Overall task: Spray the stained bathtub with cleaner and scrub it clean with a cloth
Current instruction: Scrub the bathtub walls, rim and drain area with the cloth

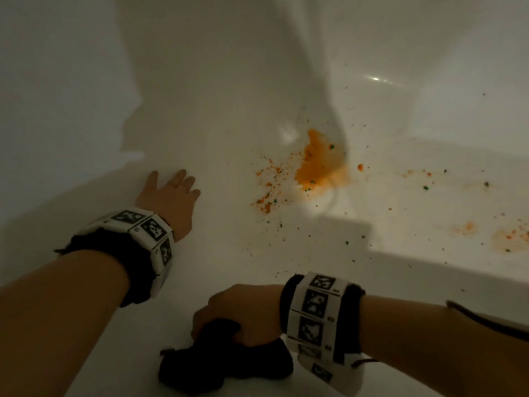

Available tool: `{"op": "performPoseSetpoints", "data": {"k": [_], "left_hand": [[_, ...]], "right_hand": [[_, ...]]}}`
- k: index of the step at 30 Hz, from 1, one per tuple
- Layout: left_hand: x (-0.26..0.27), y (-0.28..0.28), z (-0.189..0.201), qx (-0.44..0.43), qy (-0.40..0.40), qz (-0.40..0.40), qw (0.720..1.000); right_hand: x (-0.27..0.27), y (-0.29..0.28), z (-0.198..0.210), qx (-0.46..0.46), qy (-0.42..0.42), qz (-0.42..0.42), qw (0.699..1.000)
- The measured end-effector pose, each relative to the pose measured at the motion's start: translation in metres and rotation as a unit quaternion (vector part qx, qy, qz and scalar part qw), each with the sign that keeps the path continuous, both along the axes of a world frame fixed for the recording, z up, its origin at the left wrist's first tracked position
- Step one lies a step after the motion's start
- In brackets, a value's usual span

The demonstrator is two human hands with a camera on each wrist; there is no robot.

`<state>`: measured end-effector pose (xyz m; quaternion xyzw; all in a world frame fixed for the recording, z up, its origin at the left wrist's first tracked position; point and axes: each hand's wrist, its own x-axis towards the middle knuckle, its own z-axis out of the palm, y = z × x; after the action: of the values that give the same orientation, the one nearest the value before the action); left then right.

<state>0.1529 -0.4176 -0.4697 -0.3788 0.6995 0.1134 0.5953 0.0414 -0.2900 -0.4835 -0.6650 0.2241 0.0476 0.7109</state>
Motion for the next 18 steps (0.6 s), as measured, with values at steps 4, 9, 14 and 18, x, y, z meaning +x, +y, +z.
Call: {"op": "performPoseSetpoints", "data": {"k": [4,9,14,18], "left_hand": [[-0.009,-0.007,-0.014,-0.036,0.036,-0.003,0.999],[-0.018,-0.018,-0.031,-0.076,0.065,-0.037,0.994],[-0.021,-0.026,-0.039,-0.127,0.066,-0.072,0.987],[-0.021,-0.041,-0.043,-0.178,0.075,-0.063,0.979]], "right_hand": [[0.0,-0.007,-0.041,-0.028,0.119,-0.01,0.992],[-0.019,-0.011,-0.1,-0.06,0.283,-0.008,0.957],[-0.046,-0.038,-0.113,-0.188,0.337,-0.052,0.921],[-0.104,-0.097,-0.102,-0.36,0.378,-0.314,0.793]]}}
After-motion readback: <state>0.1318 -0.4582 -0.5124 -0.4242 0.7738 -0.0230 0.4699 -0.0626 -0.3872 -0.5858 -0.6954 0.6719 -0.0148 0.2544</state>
